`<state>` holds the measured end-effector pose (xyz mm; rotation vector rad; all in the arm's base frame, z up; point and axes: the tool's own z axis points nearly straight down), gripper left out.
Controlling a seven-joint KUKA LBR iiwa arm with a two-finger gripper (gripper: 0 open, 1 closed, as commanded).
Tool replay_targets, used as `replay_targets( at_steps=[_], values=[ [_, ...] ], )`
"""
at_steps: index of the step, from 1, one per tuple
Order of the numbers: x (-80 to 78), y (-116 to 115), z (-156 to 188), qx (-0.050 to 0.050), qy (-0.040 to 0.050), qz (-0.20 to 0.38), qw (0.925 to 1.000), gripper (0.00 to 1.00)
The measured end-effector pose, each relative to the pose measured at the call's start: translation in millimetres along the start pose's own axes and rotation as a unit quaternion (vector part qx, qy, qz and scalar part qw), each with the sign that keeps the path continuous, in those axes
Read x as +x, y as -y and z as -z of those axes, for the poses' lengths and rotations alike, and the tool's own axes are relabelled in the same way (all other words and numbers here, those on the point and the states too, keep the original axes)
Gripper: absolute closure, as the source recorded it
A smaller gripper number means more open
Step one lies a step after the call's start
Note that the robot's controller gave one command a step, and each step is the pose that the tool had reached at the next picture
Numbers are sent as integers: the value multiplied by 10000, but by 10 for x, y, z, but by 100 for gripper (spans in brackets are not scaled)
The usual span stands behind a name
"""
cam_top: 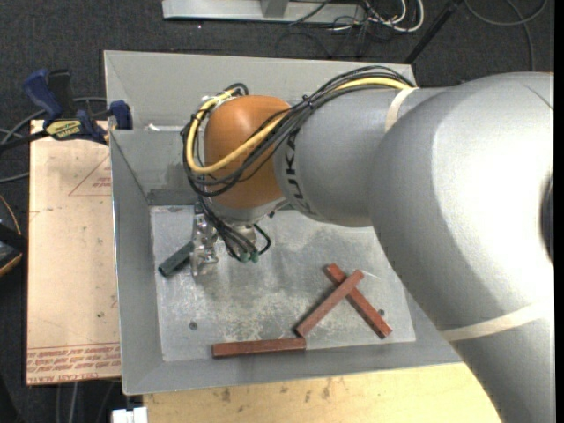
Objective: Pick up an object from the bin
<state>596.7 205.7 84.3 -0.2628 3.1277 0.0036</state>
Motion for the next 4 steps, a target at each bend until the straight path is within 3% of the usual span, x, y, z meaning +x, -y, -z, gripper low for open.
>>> replay_targets(
  at_steps=[1, 2, 3, 4],
  values=[
    [0, 0, 0, 0, -1, 0, 10000, 0],
    [0, 1, 0, 0, -1, -1, 10000, 0],
    [-212, -139, -55, 28, -25, 250, 9997, 0],
    [-316, 139, -41, -3, 1, 543, 9985, 0]
  ],
)
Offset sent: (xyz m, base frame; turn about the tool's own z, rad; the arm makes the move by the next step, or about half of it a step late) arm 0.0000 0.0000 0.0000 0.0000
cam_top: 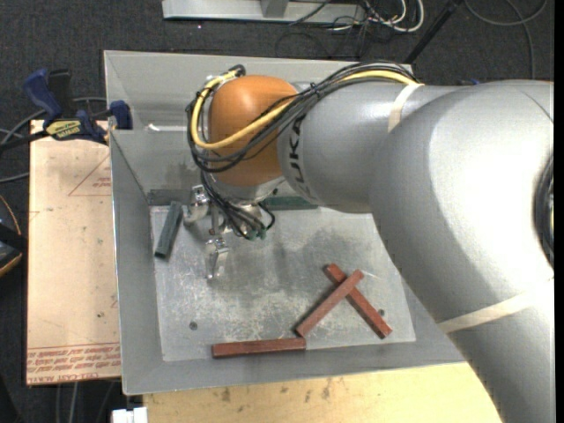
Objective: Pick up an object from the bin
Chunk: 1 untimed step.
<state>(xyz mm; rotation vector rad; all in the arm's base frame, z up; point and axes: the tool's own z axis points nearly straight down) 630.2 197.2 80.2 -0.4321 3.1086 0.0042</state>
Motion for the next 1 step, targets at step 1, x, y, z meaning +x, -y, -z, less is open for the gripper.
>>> replay_targets(
  at_steps=[1],
  values=[
    [-31, 72, 580, 6, -22, -168, 9999, 0]
  ],
)
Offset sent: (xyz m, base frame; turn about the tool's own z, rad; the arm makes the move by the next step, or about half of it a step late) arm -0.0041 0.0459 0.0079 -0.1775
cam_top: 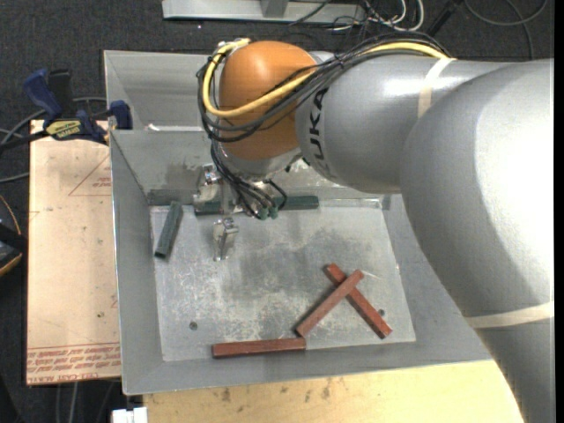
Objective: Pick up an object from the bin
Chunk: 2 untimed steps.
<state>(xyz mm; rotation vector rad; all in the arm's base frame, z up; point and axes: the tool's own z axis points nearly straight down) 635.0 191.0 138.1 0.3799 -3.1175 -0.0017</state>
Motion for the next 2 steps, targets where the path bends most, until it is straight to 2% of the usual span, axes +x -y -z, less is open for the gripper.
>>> replay_targets(
  at_steps=[1, 2],
  values=[
    [-63, -251, 50, 2, 84, 418, 9991, 0],
    [-346, -556, -616, -4, 77, 2024, 9793, 100]
  ],
)
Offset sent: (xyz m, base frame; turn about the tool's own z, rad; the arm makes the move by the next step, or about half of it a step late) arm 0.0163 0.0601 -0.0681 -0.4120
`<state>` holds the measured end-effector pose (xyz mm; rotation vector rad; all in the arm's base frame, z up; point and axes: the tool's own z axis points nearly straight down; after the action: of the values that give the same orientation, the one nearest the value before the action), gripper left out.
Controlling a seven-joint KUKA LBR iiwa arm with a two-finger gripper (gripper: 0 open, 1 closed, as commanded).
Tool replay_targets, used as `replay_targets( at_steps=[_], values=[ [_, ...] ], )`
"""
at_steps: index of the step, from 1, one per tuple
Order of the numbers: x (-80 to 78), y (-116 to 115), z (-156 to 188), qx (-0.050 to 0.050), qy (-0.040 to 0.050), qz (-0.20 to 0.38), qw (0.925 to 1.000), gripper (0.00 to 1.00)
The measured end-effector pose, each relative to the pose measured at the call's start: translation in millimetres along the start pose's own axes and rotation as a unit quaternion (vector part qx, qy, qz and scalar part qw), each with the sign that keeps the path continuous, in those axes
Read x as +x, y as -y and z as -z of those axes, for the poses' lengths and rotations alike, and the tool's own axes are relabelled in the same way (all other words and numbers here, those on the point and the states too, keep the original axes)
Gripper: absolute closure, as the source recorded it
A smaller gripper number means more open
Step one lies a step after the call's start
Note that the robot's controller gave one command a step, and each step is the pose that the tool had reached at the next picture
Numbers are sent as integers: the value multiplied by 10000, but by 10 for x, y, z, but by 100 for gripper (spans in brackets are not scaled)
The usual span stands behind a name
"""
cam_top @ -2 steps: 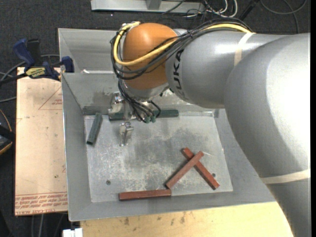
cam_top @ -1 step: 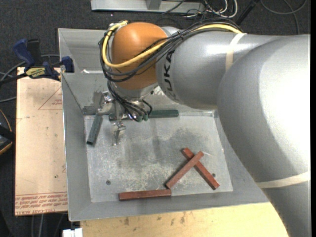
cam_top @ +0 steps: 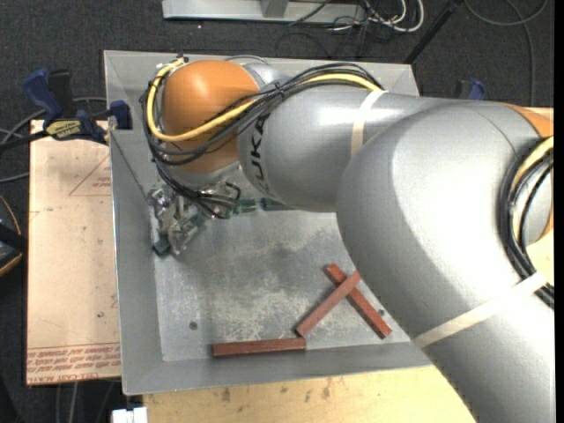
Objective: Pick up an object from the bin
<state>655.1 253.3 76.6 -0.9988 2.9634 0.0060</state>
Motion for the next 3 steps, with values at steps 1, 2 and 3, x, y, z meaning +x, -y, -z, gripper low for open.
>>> replay_targets(
  at_steps=[1, 2, 3],
  values=[
    [36, 15, -23, 6, -88, 8, 10000, 0],
    [3, 4, 1, -3, -4, -2, 10000, 100],
    [2, 4, 1, -4, -4, -2, 10000, 100]
  ],
)
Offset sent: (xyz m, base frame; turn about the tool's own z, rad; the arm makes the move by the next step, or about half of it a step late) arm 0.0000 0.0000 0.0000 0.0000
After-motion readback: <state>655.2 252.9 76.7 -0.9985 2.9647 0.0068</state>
